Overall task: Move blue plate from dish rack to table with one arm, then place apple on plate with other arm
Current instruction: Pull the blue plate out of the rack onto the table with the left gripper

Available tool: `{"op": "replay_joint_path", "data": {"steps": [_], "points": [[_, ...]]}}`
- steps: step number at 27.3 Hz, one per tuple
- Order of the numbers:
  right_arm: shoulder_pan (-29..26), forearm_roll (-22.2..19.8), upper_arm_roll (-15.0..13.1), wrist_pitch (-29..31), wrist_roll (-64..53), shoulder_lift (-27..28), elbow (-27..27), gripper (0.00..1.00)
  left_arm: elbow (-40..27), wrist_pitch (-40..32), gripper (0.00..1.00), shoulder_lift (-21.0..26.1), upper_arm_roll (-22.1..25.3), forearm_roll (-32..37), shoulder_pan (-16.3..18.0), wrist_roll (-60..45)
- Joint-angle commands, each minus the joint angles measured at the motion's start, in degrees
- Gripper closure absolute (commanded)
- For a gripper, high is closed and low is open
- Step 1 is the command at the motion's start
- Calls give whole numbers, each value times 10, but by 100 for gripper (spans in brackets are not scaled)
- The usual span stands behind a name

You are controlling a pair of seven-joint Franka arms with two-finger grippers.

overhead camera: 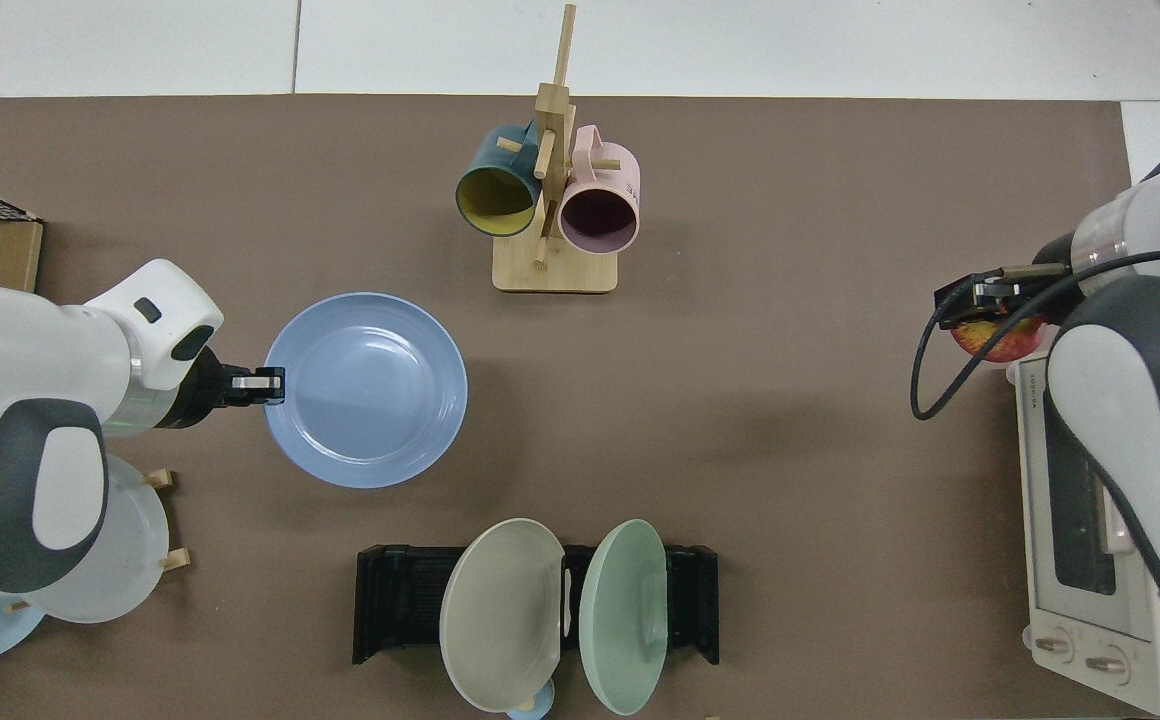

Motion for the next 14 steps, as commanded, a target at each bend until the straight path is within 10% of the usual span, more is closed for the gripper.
{"op": "replay_joint_path", "data": {"steps": [1, 14], "points": [[-3, 3, 3, -9, 9, -5, -2, 100, 13, 28, 100, 55, -10, -37, -3, 5], [-3, 3, 3, -9, 10, -9, -6, 100, -7, 135, 100, 139, -49, -133, -5, 4]]}}
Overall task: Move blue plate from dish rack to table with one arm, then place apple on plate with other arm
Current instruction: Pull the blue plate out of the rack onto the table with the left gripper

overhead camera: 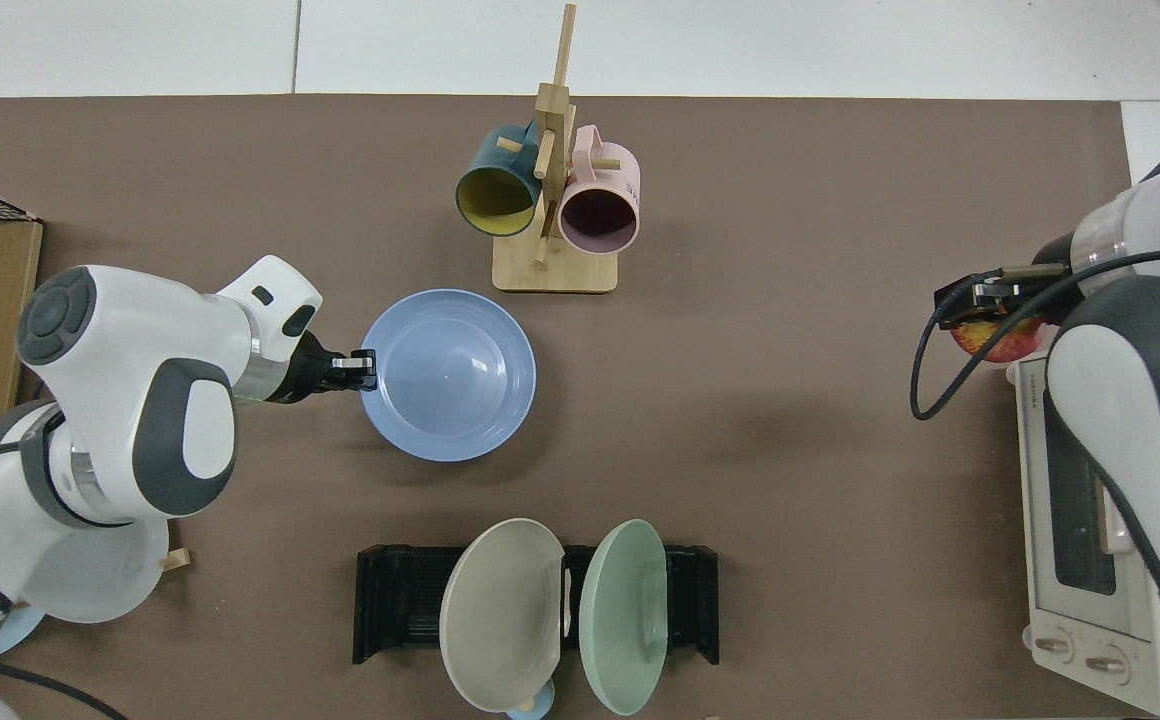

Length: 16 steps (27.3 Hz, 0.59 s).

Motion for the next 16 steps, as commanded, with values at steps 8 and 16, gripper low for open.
{"op": "replay_joint_path", "data": {"steps": [8, 16], "points": [[8, 4, 3, -10, 11, -11, -9, 100, -32, 93, 100, 31, -25, -66, -18, 6], [24, 4, 3, -9, 16, -16, -23, 100, -58, 107, 91, 28, -32, -74, -41, 5]]}}
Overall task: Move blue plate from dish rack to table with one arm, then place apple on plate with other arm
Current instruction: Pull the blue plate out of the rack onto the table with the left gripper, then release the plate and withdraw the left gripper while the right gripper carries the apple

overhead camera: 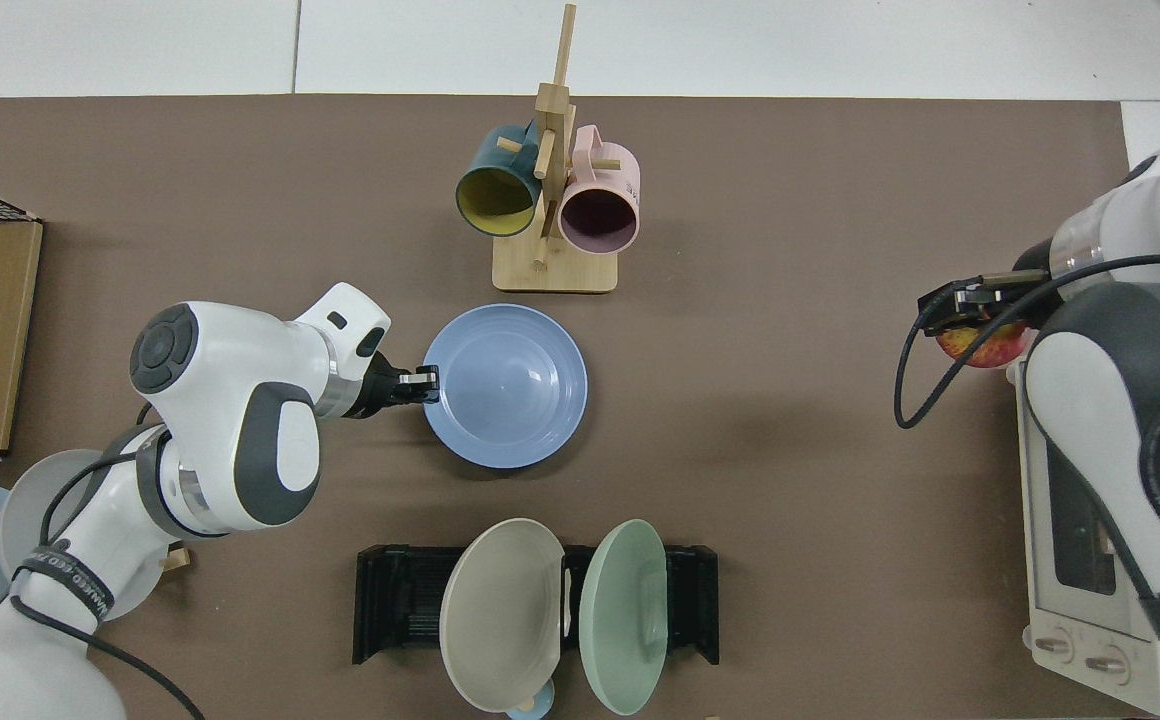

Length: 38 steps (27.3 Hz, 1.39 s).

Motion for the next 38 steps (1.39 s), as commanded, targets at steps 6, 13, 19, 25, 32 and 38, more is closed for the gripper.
{"op": "replay_joint_path", "data": {"steps": [6, 13, 19, 25, 32, 38], "points": [[32, 4, 2, -3, 30, -19, -26, 100, -27, 21, 87, -11, -17, -15, -14, -4], [54, 6, 3, -3, 29, -19, -26, 100, -20, 12, 0, -13, -15, -6, -14, -4], [81, 6, 3, -3, 29, -22, -26, 100, 3, -53, 0, -34, 0, -1, -2, -4], [108, 6, 4, -3, 29, -23, -25, 100, 48, -152, 0, -72, 33, 117, -3, -19], [152, 30, 4, -3, 30, -28, -25, 100, 155, -350, 0, -109, 51, 238, 17, -16], [194, 29, 4, -5, 40, -23, -25, 100, 221, -430, 0, -110, 52, 244, 17, -16]]}}
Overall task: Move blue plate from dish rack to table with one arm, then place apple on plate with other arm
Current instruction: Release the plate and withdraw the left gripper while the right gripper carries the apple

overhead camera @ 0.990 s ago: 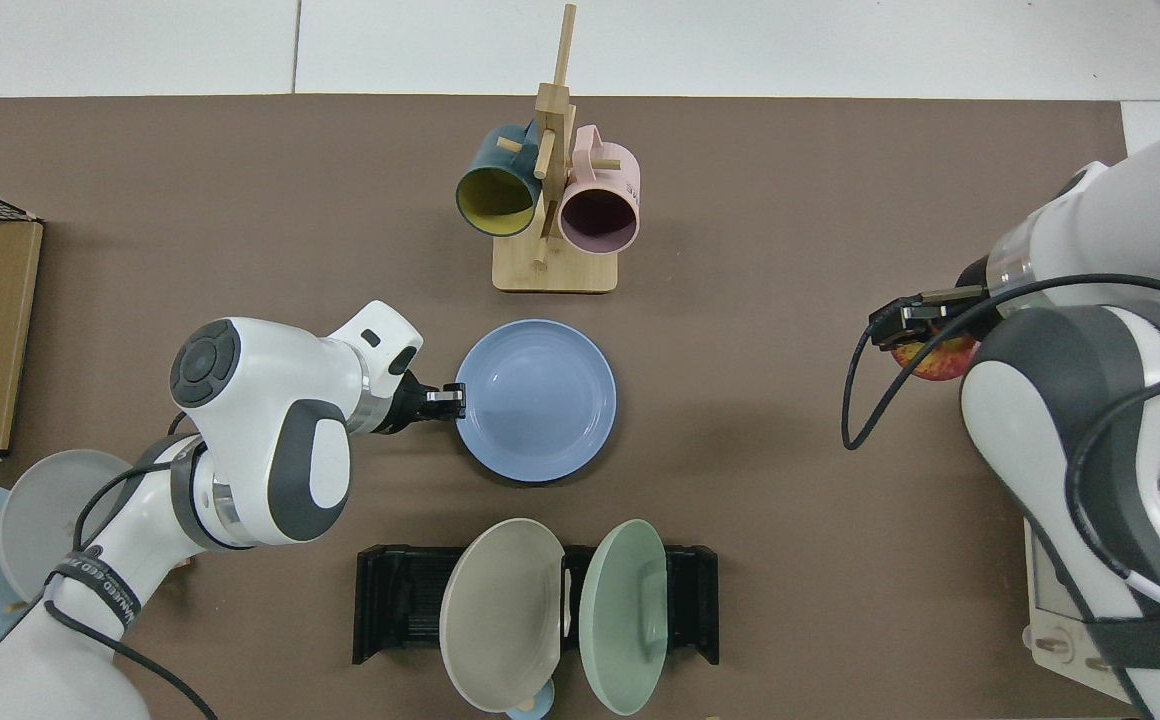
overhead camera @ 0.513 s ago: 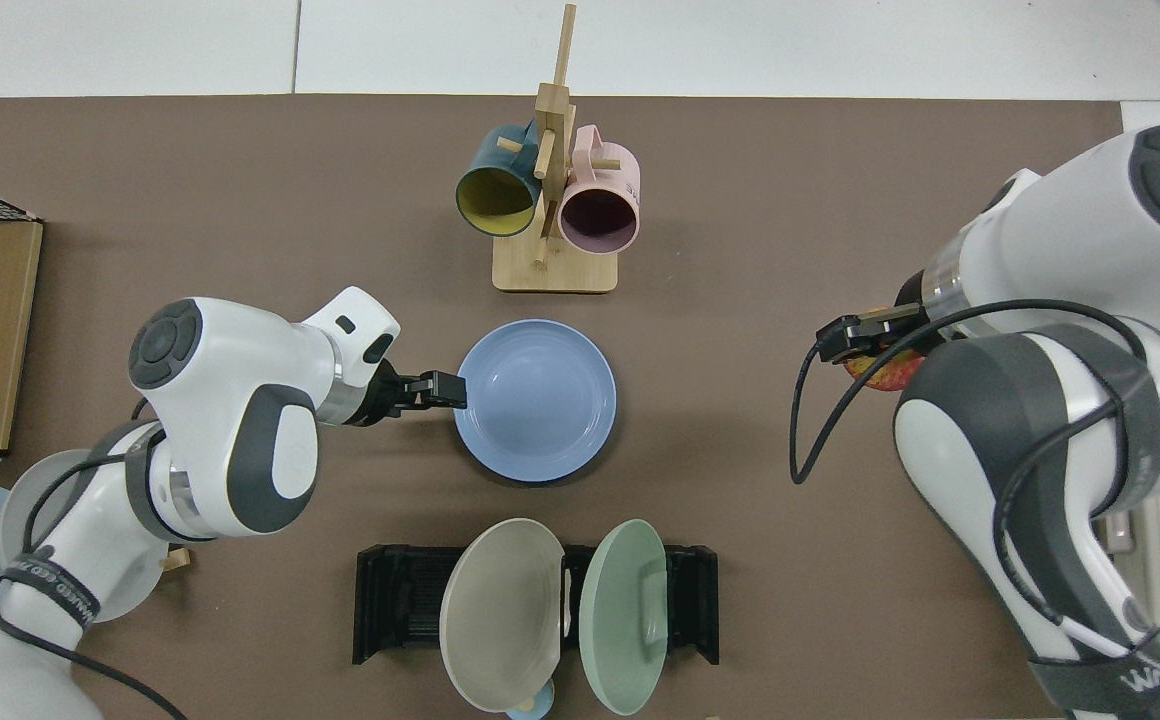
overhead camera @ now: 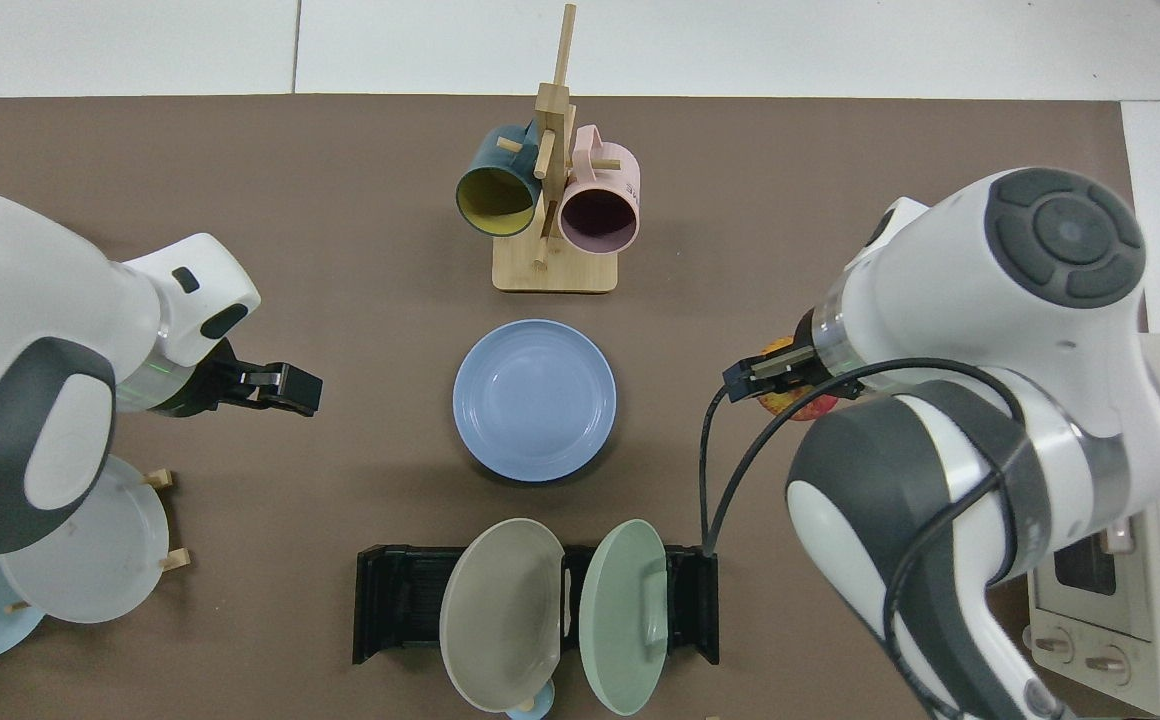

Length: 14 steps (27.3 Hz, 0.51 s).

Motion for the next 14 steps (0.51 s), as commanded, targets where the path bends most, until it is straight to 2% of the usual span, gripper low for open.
{"op": "replay_joint_path", "data": {"steps": [1, 4, 9, 14], "points": [[35, 7, -3, -5, 25, -8, -12, 100, 58, -57, 0, 11, -3, 17, 1, -3], [63, 6, -3, -1, 56, -3, -11, 100, 85, -68, 0, 11, -3, 18, 1, -3], [113, 10, -3, 25, 117, 16, -8, 100, 125, -72, 0, 12, -1, 70, 1, 11], [143, 10, -2, 42, 143, 37, 5, 100, 157, -86, 0, 19, -2, 72, 2, 14]]}}
